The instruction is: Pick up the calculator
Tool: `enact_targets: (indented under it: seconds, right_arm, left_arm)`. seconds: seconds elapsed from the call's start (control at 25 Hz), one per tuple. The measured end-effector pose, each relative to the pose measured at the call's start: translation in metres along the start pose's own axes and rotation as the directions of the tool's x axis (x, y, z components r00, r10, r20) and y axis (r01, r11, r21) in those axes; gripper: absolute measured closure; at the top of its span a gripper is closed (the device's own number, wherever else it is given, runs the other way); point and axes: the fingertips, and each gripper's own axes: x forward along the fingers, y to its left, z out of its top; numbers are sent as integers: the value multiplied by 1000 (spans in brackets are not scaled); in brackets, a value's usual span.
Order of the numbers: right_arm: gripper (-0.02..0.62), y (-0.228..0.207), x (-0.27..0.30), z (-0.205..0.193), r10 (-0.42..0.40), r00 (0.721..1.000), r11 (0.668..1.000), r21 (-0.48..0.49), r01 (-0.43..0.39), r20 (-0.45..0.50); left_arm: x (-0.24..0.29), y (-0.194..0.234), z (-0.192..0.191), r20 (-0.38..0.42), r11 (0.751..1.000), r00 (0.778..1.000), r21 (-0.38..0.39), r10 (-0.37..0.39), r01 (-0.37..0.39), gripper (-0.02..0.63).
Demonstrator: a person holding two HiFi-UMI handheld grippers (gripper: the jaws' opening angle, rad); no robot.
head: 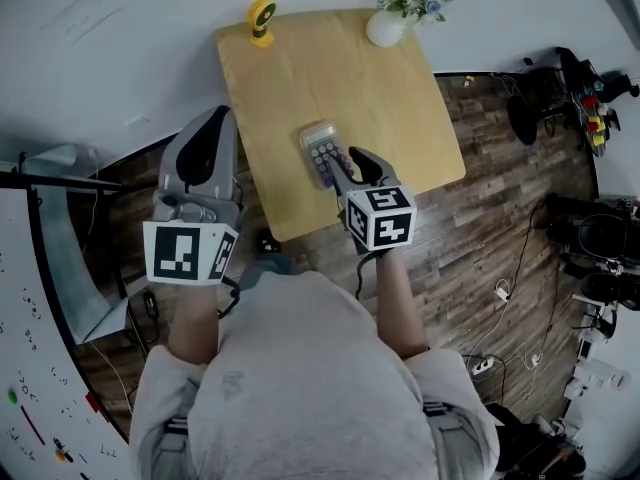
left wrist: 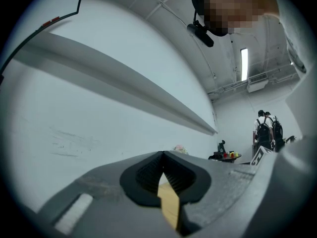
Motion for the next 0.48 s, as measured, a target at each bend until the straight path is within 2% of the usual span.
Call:
enact_targets:
  seconds: [0.32, 0.48]
  right_arm:
    - [333, -7, 33, -43, -12, 991, 1000, 23, 15, -133]
    - [262, -7, 46, -56, 16, 984, 1000, 26, -12, -179]
  left_arm:
    - [12, 14, -18, -35, 1000, 999, -19, -16, 15, 600]
    - [17, 20, -25, -49, 999, 999, -27, -22, 21, 601]
